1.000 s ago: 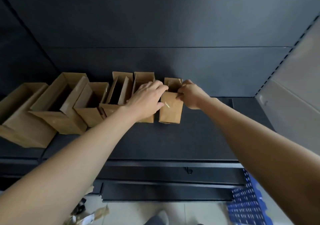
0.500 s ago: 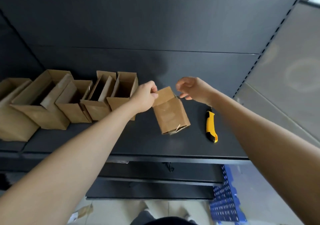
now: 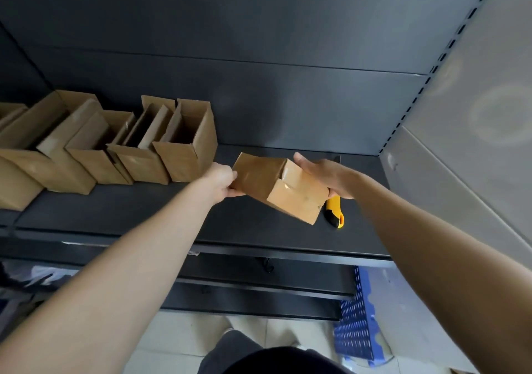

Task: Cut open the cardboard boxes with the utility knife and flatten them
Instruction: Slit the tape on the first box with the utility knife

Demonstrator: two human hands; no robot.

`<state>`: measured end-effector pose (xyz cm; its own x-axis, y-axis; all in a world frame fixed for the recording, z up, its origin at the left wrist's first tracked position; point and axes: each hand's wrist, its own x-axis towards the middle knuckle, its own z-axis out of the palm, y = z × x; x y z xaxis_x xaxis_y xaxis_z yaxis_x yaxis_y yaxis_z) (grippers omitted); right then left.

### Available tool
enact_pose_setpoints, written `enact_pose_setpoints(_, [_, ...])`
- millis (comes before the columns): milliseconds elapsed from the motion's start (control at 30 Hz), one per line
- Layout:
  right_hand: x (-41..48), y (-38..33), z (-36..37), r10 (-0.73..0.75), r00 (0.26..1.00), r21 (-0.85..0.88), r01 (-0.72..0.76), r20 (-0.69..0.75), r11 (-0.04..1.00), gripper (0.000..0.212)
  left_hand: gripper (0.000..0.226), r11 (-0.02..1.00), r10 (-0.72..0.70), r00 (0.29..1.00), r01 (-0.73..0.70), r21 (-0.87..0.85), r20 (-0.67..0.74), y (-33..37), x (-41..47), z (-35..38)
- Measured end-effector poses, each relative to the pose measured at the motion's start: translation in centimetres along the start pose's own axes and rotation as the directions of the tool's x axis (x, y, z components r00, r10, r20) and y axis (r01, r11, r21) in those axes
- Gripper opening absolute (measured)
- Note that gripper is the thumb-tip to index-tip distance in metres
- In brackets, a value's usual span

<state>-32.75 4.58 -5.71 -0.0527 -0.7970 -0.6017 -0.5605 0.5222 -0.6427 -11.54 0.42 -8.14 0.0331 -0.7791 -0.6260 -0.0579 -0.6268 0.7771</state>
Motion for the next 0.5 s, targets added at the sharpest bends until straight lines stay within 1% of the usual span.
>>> enact_pose_setpoints(67, [0.3, 0.2, -0.3, -0.053, 0.996, 0.096, 0.046, 0.074, 0.994, 0.084, 0.015, 1.000, -0.009, 0.999, 0.010, 0.008, -0.047, -0.2, 0.3, -0.1])
enact_pose_setpoints(133, [0.5, 0.2, -0.6, -0.127, 0.989, 0.097, 0.119, 0.077, 0.988, 0.097, 0.022, 1.000, -0.010, 0.998, 0.011, 0.025, -0.064, -0.2, 0.6, -0.1])
enact_pose_setpoints(167, [0.7, 0.2, -0.7, -0.148, 0.987, 0.074, 0.143, 0.067, 0.987, 0.102, 0.025, 0.998, 0.006, 0.998, -0.002, 0.065, -0.067, -0.2, 0.7, -0.1])
enact_pose_setpoints(233, [1.3, 0.1, -0.9, -0.163, 0.986, 0.039, 0.162, 0.028, 0.986, 0.104, 0.034, 0.963, 0.093, 0.993, -0.071, 0.260, -0.072, -0.3, 0.8, 0.0])
enact_pose_setpoints(267, [1.7, 0.0, -1.1, -0.164, 0.986, 0.029, 0.164, 0.012, 0.986, 0.099, 0.038, 0.935, 0.155, 0.985, -0.121, 0.334, -0.080, -0.3, 0.7, 0.0])
enact_pose_setpoints(300, [2.1, 0.0, -1.2, -0.159, 0.987, 0.023, 0.159, -0.001, 0.987, 0.089, 0.039, 0.917, 0.222, 0.971, -0.178, 0.357, -0.086, -0.3, 0.7, 0.0])
enact_pose_setpoints(367, [2.6, 0.0, -1.3, -0.150, 0.988, 0.024, 0.151, -0.028, 0.988, 0.063, 0.027, 0.908, 0.331, 0.941, -0.300, 0.293, -0.063, -0.1, 0.2, -0.1])
enact_pose_setpoints(400, [2.9, 0.0, -1.3, -0.147, 0.988, 0.013, 0.148, -0.049, 0.989, 0.054, 0.020, 0.914, 0.351, 0.936, -0.336, 0.227, -0.029, 0.1, -0.1, -0.2])
enact_pose_setpoints(433, [3.1, -0.1, -1.3, -0.146, 0.987, -0.004, 0.146, -0.070, 0.989, 0.048, 0.024, 0.924, 0.340, 0.940, -0.341, 0.174, 0.037, 0.3, -0.4, -0.3])
enact_pose_setpoints(467, [3.3, -0.2, -1.2, -0.145, 0.986, -0.015, 0.145, -0.087, 0.989, 0.045, 0.039, 0.930, 0.310, 0.942, -0.329, 0.167, 0.129, 0.5, -0.6, -0.4])
enact_pose_setpoints(500, [3.4, -0.3, -1.0, -0.148, 0.984, -0.014, 0.147, -0.094, 0.989, 0.044, 0.061, 0.926, 0.265, 0.940, -0.311, 0.215, 0.217, 0.6, -0.7, -0.5])
